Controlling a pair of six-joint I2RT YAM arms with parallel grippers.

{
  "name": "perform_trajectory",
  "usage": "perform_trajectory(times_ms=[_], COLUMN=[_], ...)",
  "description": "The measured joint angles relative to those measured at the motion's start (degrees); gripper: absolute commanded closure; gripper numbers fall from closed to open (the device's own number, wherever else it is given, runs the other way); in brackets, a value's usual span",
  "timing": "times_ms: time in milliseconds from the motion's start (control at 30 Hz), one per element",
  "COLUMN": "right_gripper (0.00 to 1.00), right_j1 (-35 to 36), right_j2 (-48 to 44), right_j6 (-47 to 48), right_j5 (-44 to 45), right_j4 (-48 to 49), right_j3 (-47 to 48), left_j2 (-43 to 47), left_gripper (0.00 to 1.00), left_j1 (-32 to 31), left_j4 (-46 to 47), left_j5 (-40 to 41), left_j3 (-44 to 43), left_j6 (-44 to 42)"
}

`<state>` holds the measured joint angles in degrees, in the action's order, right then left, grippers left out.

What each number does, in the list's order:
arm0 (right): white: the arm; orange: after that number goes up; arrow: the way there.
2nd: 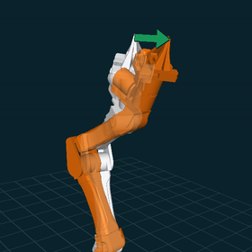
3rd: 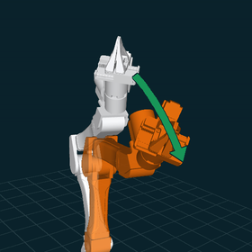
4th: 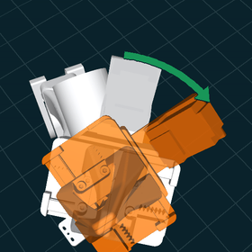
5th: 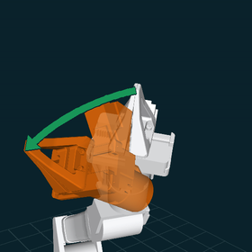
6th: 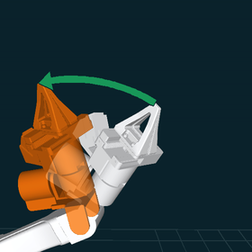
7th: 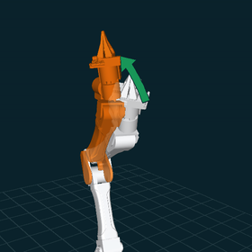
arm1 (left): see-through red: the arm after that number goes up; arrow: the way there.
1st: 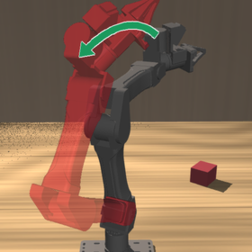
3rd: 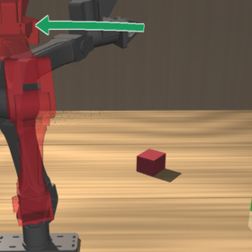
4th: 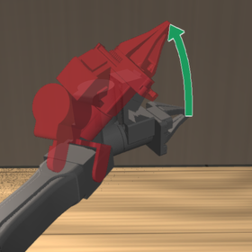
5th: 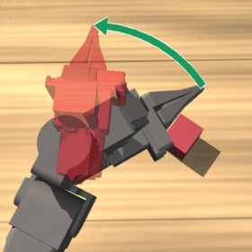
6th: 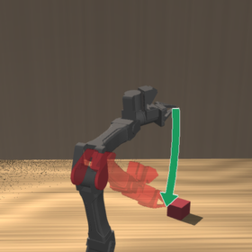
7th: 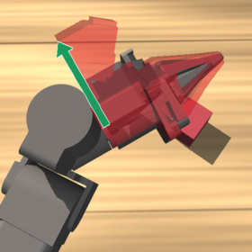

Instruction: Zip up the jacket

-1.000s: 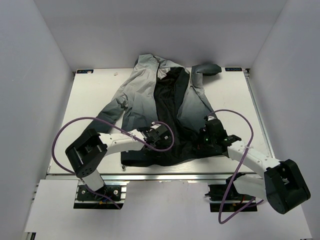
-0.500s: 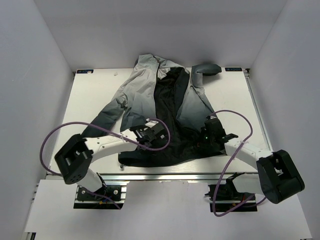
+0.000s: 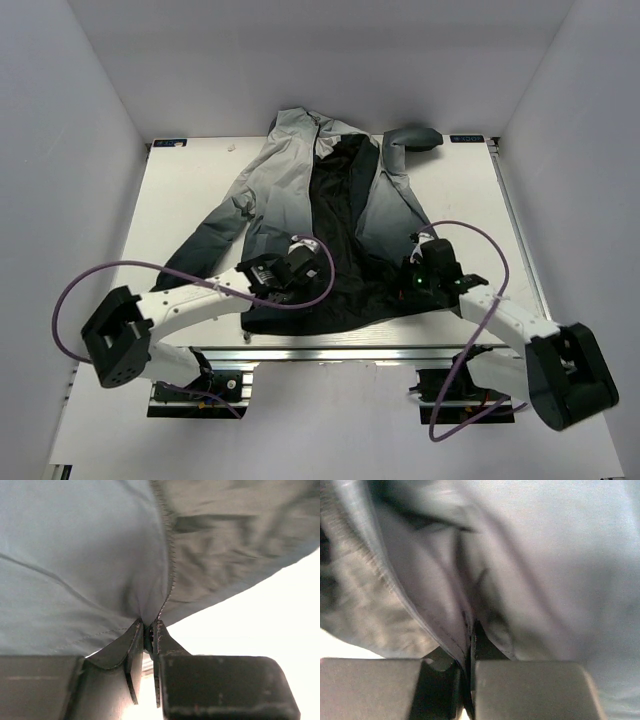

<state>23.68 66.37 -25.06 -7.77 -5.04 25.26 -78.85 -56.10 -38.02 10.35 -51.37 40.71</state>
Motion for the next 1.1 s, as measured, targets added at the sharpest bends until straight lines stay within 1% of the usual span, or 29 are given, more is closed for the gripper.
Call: perform_trajectory(times_ms=[133, 233, 367, 533, 700, 800, 967, 1100], right_gripper=[1.00, 1.00, 1.00, 1.00, 1.00, 1.00, 1.00, 1.00], right_j1=[0.0, 0.0, 0.0, 0.0, 0.0, 0.0, 0.0, 0.3], right_j2=[-6.1, -7.9, -9.4, -10.8, -11.3, -12.0, -13.7, -12.8], right_j6=[3.3, 3.7, 1.5, -2.5, -5.9, -7.7, -10.5, -10.3], right_j5=[-8.9, -15.6, -24.9, -32.3, -36.2, -37.0, -35.1, -31.6], right_j4=[-0.1, 1.7, 8.3, 16.4, 21.6, 23.7, 26.1, 24.0], right_j3=[-0.4, -0.4, -1.9, -3.7, -3.7, -3.7, -5.3, -5.4], left_j2=[4.6, 6.9, 7.7, 8.8, 9.5, 10.5, 12.3, 12.9], left_gripper=[1.00, 1.00, 1.00, 1.00, 1.00, 1.00, 1.00, 1.00], left_j1=[0.0, 0.0, 0.0, 0.0, 0.0, 0.0, 0.0, 0.0], left_j4=[7.1, 13.9, 23.5, 36.9, 46.5, 50.2, 54.7, 54.9], left_j5=[-4.6, -7.7, -10.4, -14.1, -16.3, -16.3, -15.6, -14.3], left_j3=[2.0, 4.2, 6.8, 10.9, 13.7, 15.9, 18.1, 18.1], left_j6=[-2.0, -2.1, -0.5, 1.9, 4.0, 5.7, 7.5, 7.8])
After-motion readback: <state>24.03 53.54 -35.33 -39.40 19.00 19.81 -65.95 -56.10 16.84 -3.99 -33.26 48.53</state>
